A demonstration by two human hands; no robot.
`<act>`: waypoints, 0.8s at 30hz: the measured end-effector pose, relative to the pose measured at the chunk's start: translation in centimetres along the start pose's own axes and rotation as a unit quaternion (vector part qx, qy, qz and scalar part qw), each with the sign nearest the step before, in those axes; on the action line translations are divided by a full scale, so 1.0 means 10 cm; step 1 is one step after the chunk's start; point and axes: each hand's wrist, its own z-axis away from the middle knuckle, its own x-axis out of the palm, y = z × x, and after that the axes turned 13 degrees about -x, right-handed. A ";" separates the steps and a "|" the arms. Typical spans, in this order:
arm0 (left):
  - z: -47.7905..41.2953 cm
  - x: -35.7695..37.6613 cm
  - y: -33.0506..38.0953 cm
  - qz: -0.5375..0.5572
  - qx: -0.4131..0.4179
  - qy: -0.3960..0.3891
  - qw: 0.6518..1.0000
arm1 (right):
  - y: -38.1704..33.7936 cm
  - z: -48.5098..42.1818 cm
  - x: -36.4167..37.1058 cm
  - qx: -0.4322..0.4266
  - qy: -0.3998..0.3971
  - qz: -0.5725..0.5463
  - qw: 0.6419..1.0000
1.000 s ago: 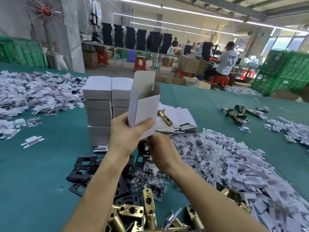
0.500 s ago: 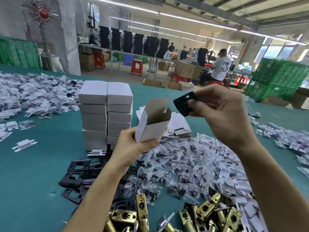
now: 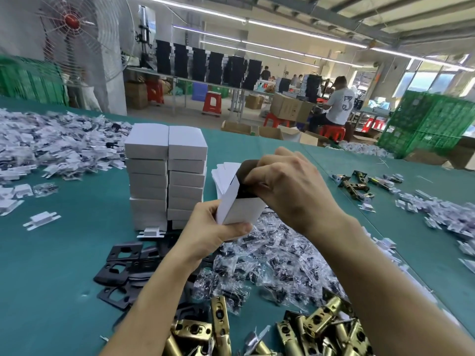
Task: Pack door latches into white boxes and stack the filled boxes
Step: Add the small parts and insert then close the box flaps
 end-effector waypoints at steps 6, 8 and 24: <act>-0.01 0.00 -0.01 -0.014 -0.007 0.004 1.000 | 0.02 -0.01 0.03 0.011 -0.055 0.013 0.998; -0.03 -0.01 -0.03 -0.025 -0.005 0.008 1.000 | 0.06 -0.05 0.04 0.035 -0.070 -0.006 0.997; -0.12 -0.06 -0.09 0.008 -0.023 0.100 0.995 | 0.34 0.79 0.71 0.248 -0.374 -0.146 0.882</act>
